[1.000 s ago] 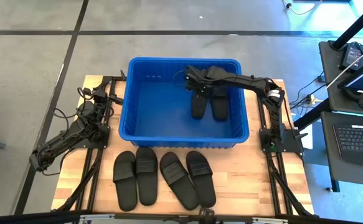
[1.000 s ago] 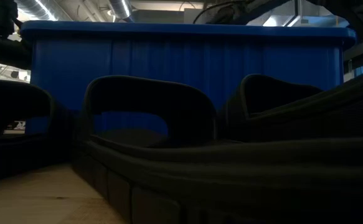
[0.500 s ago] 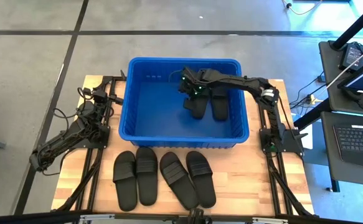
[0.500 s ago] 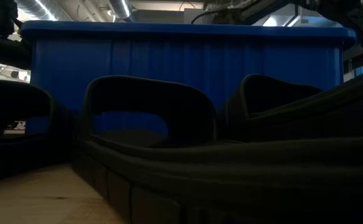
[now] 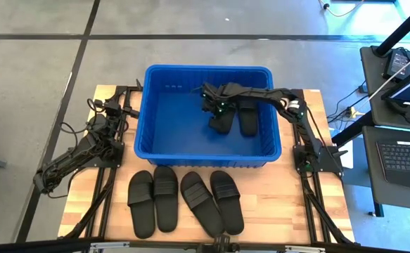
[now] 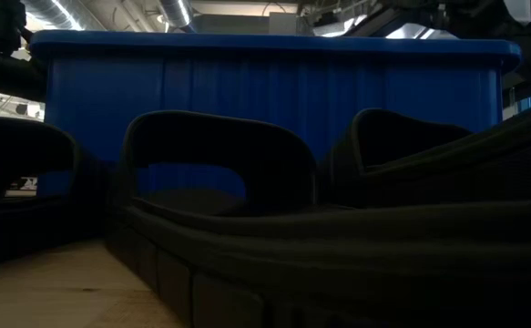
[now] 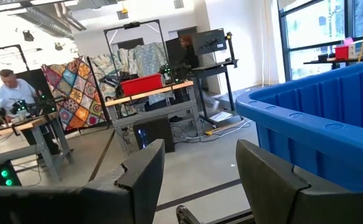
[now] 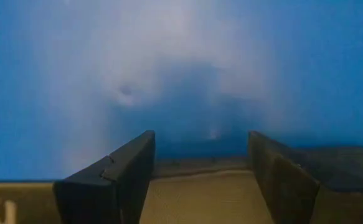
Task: Pick and place slides into bin
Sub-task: Put the black slide into the blue organizer bin
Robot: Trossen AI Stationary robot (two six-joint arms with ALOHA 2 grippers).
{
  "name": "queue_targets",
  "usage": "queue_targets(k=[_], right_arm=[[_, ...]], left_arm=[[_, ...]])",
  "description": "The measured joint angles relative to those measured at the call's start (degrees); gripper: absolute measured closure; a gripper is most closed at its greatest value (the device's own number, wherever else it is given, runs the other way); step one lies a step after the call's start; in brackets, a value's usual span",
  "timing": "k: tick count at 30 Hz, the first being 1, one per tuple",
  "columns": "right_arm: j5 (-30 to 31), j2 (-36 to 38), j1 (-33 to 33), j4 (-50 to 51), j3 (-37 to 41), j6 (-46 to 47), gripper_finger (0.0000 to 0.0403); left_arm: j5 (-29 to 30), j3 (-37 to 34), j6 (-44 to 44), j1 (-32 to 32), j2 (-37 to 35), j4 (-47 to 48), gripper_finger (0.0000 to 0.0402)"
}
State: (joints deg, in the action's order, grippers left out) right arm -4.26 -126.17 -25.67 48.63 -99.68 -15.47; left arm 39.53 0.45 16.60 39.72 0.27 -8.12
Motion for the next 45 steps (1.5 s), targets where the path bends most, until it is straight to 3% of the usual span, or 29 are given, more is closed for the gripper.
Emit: queue_targets(k=[6,12,21,29,39,45], right_arm=[[2.9,0.0,-0.1,1.7,0.0,-0.1,0.0147],[3.0,0.2,-0.3,6.4,0.0,0.0,0.0147],[3.1,0.2,-0.3,5.5,-0.7,0.2,0.0148],[3.4,0.2,0.0,7.8,-9.9,0.2,0.0147],[3.1,0.2,1.0,15.6,-35.2,5.0,0.0147],[6.9,12.7,4.7,6.2,-27.7,10.5,0.0147]], left_arm=[[0.0,0.0,0.0,0.0,0.0,0.0,0.0207],[0.1,0.0,0.0,0.0,0.0,0.0,0.0207],[0.3,0.0,0.0,0.0,0.0,0.0,0.0207],[0.3,0.0,0.0,0.0,0.0,0.0,0.0207],[0.3,0.0,0.0,0.0,0.0,0.0,0.0207],[0.2,0.0,0.0,0.0,0.0,-0.1,0.0207]])
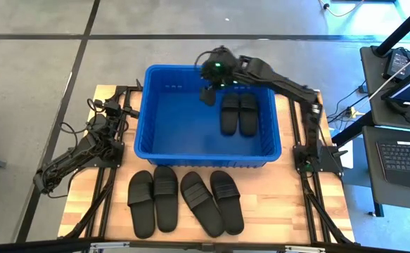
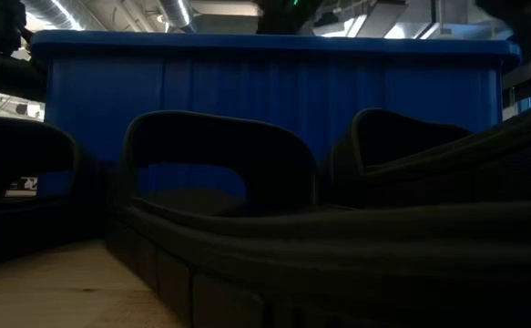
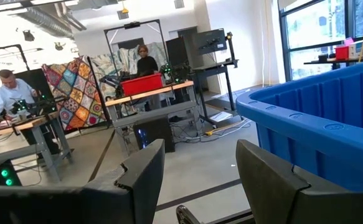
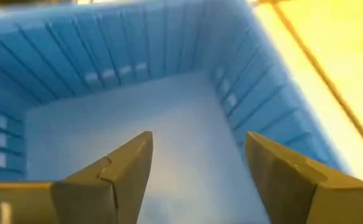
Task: Pick and place slides into bin
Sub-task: Put the black slide into the blue organizer bin
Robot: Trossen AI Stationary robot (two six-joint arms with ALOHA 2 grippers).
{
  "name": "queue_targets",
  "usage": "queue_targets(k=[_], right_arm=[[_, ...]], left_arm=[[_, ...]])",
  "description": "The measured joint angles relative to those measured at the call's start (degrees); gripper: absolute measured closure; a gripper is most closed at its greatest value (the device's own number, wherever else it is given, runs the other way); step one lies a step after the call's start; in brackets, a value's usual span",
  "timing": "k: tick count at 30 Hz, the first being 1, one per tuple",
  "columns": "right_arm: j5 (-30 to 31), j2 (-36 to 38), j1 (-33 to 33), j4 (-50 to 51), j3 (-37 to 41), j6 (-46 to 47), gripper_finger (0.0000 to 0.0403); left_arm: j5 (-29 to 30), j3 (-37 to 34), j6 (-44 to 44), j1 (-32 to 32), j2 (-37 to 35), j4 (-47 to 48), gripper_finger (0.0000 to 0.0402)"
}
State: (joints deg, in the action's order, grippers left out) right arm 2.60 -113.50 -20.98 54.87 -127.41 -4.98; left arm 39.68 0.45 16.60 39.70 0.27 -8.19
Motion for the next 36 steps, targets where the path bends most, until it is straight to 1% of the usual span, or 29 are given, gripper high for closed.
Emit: queue_targets(k=[5,9,11,13,17,18,19,21,22,26,28,29,31,36], right_arm=[[12.9,8.5,5.1,0.1,3.9,1.9,0.0147],[19.6,16.0,9.8,0.4,9.7,3.5,0.0147],[23.3,19.9,12.0,0.5,15.1,5.6,0.0147],[26.3,24.4,13.9,0.3,21.8,9.7,0.0147],[29.5,35.3,17.3,-0.8,36.7,18.4,0.0147],[30.3,38.1,18.2,-1.8,40.4,20.4,0.0147],[31.7,40.9,19.2,-3.4,44.2,22.0,0.0147],[35.7,46.4,21.4,-6.9,51.2,24.2,0.0147],[37.8,49.0,22.5,-8.9,54.3,24.4,0.0147],[46.1,58.6,25.8,-16.0,65.5,24.5,0.0147],[48.2,63.1,26.5,-19.1,69.9,24.7,0.0147],[48.4,65.3,26.7,-20.6,71.8,24.5,0.0147],[48.4,69.2,27.0,-23.5,74.9,24.2,0.0147],[49.4,77.8,27.2,-23.9,79.7,22.1,0.0147]], left_arm=[[0.0,0.0,0.0,0.0,0.0,0.0,0.0207],[0.0,0.0,0.0,0.0,0.0,0.0,0.0207],[0.0,0.0,0.0,0.0,0.0,0.0,0.0207],[0.0,0.0,0.0,0.0,0.0,0.0,0.0207],[0.2,0.0,0.5,0.0,0.0,0.0,0.0207],[0.7,0.0,2.1,0.0,0.0,0.0,0.0207],[2.1,0.0,4.8,0.0,0.0,0.0,0.0207],[6.9,0.0,10.8,0.0,0.0,0.0,0.0207],[9.7,0.0,11.9,0.0,0.0,-0.1,0.0207],[21.9,0.0,12.1,0.0,0.0,-4.7,0.0207],[24.7,0.0,12.1,0.0,0.0,-9.0,0.0207],[24.7,0.0,12.2,0.0,0.0,-11.2,0.0207],[22.8,0.1,12.7,0.0,0.0,-15.3,0.0207],[15.6,4.2,15.6,0.0,0.0,-16.5,0.0207]])
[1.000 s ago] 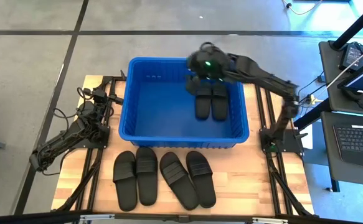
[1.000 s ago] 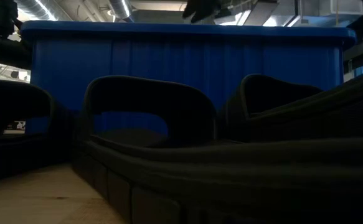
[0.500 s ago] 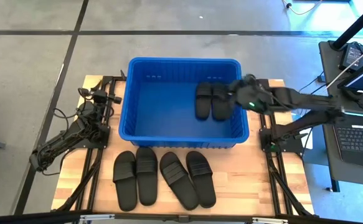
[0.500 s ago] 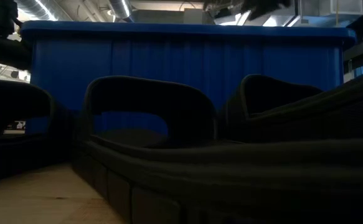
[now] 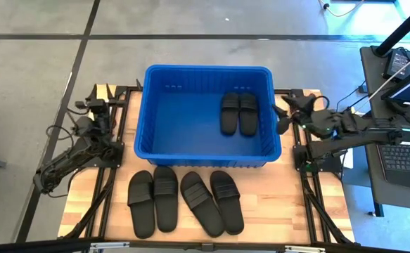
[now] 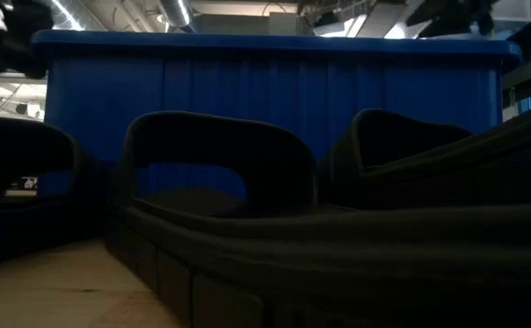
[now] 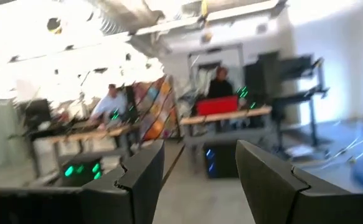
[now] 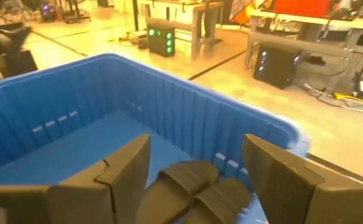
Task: Pick and place slides into bin
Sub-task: Put the black slide into the blue organizer bin
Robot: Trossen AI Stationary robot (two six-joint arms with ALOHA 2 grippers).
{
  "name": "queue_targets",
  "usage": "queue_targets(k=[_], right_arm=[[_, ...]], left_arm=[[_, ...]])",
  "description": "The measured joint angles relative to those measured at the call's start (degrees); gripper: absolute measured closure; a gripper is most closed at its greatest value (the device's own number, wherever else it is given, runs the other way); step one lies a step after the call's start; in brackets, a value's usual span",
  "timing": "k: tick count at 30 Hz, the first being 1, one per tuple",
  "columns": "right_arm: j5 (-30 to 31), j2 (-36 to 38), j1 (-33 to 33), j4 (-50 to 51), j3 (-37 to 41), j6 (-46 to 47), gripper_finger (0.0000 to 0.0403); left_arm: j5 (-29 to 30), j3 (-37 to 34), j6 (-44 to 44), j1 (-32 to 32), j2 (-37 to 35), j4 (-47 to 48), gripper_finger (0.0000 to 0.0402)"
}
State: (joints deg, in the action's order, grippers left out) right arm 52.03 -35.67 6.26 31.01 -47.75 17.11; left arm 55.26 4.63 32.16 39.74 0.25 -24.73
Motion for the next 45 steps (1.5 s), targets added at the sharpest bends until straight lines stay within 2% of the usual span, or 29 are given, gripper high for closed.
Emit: queue_targets(k=[4,8,10,13,15,20,24,26,28,31,34,36,40,45], right_arm=[[1.9,6.8,0.0,0.0,2.7,-2.5,0.0147],[1.9,12.9,0.0,0.1,5.3,-4.2,0.0147],[1.9,15.3,0.0,0.0,6.7,-5.2,0.0147],[1.9,18.2,0.0,0.0,8.7,-5.5,0.0147],[1.9,19.5,0.0,0.2,10.0,-5.5,0.0147],[1.9,21.7,0.0,0.1,12.7,-4.0,0.0147],[1.9,22.1,0.0,0.2,13.7,-3.6,0.0147],[1.9,22.1,0.0,0.1,13.9,-4.0,0.0147],[1.9,22.1,0.0,0.1,13.9,-4.2,0.0147],[1.9,22.1,0.0,0.1,13.9,-5.9,0.0147],[1.9,22.1,0.0,0.1,13.9,-9.2,0.0147],[1.9,22.1,0.0,0.2,13.9,-10.3,0.0147],[1.9,22.1,0.0,0.1,13.9,-10.2,0.0147],[1.9,22.1,0.0,0.1,13.9,-11.6,0.0147]], left_arm=[[-3.0,5.4,0.3,0.0,0.0,0.5,0.0207],[-5.7,11.7,-4.4,0.0,0.1,6.5,0.0207],[-13.3,14.7,-9.1,0.0,0.4,11.0,0.0207],[-28.4,17.8,-15.2,0.0,2.6,16.0,0.0207],[-34.4,19.1,-16.5,0.0,5.5,16.3,0.0207],[-36.5,23.7,-16.8,0.0,16.2,16.6,0.0207],[-39.0,31.2,-16.8,-0.9,25.2,17.0,0.0207],[-42.5,36.0,-17.8,-2.1,28.7,19.1,0.0207],[-48.1,41.2,-19.5,-3.6,31.5,22.7,0.0207],[-60.1,48.1,-21.9,-6.4,34.4,27.3,0.0207],[-73.5,53.7,-24.9,-10.2,37.2,28.7,0.0207],[-79.4,56.6,-27.8,-13.3,39.2,28.9,0.0207],[-80.2,59.3,-29.0,-21.1,43.0,29.0,0.0207],[-69.7,59.3,-28.5,-31.8,49.5,29.7,0.0207]])
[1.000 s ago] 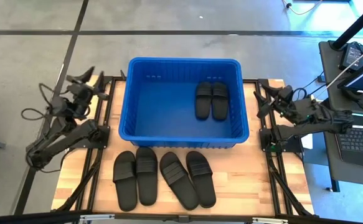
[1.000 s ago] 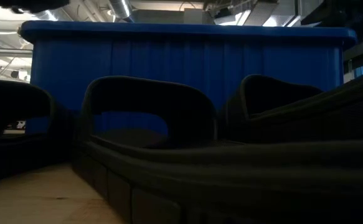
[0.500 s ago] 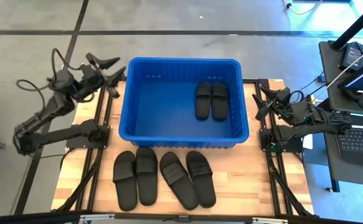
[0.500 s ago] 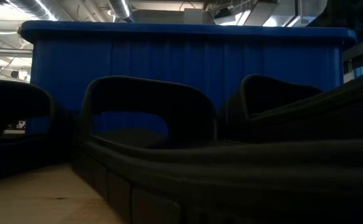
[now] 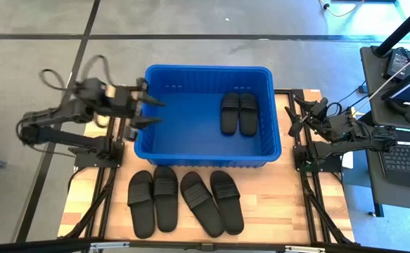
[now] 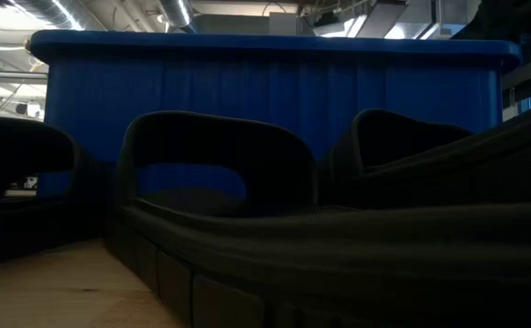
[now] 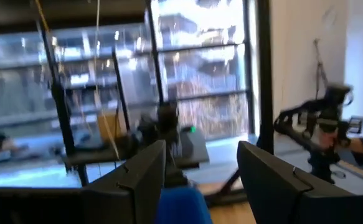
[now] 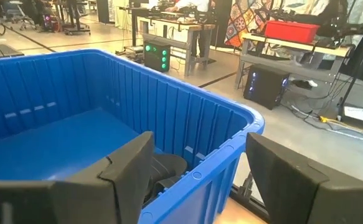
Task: Pick and place slides into bin
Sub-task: Put the black slide into the blue organizer bin
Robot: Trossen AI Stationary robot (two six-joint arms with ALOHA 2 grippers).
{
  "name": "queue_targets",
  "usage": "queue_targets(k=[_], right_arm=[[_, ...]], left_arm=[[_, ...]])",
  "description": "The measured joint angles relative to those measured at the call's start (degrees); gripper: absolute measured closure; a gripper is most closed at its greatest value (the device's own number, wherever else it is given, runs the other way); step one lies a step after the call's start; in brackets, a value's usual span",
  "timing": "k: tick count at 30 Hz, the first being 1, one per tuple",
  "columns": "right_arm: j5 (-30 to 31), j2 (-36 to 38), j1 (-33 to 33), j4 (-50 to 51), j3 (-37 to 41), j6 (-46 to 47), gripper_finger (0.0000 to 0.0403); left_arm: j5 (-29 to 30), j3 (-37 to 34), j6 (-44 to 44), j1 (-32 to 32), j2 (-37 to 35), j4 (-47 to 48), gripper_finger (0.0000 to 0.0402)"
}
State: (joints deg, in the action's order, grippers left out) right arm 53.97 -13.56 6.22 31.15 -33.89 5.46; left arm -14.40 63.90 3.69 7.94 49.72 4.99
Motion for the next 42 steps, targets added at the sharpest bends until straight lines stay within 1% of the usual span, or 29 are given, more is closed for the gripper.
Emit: queue_targets(k=[6,9,12,16,20,22,24,26,28,34,36,39,42], right_arm=[[0.0,0.0,0.0,0.0,0.0,-2.8,0.0147],[0.0,0.0,0.0,0.0,0.0,-4.4,0.0147],[0.0,0.0,0.0,0.2,0.0,-6.2,0.0147],[0.0,0.0,0.0,0.9,0.0,-8.6,0.0147],[0.0,0.0,0.0,1.4,0.0,-10.3,0.0147],[0.0,0.0,0.0,1.5,0.0,-10.5,0.0147],[0.0,0.0,0.0,1.4,0.0,-10.5,0.0147],[0.0,0.0,0.0,1.4,0.0,-10.5,0.0147],[0.0,0.0,0.0,1.4,0.0,-10.5,0.0147],[0.0,0.0,0.0,1.5,0.0,-10.2,0.0147],[0.0,0.0,0.0,1.5,0.0,-10.2,0.0147],[0.0,0.0,0.0,1.1,0.2,-10.1,0.0147],[0.0,-0.2,0.0,1.1,0.4,-8.8,0.0147]], left_arm=[[12.8,0.0,-0.7,-13.8,7.3,0.2,0.0207],[21.6,0.0,-3.6,-21.2,10.1,0.4,0.0207],[30.8,0.0,-7.9,-28.6,12.2,0.2,0.0207],[42.8,0.0,-15.8,-38.1,15.0,0.1,0.0207],[56.1,0.0,-23.4,-46.4,18.5,0.1,0.0207],[61.0,0.0,-27.3,-49.5,20.2,0.1,0.0207],[64.4,0.0,-31.4,-52.1,21.7,0.1,0.0207],[66.4,0.0,-35.4,-54.2,23.3,0.1,0.0207],[67.3,0.0,-39.1,-56.0,24.8,0.0,0.0207],[67.5,0.0,-46.9,-59.0,29.1,0.2,0.0207],[65.6,0.0,-50.3,-59.5,30.2,0.2,0.0207],[60.5,0.0,-56.3,-60.4,31.9,0.4,0.0207],[57.2,0.0,-62.7,-61.8,33.9,2.7,0.0207]])
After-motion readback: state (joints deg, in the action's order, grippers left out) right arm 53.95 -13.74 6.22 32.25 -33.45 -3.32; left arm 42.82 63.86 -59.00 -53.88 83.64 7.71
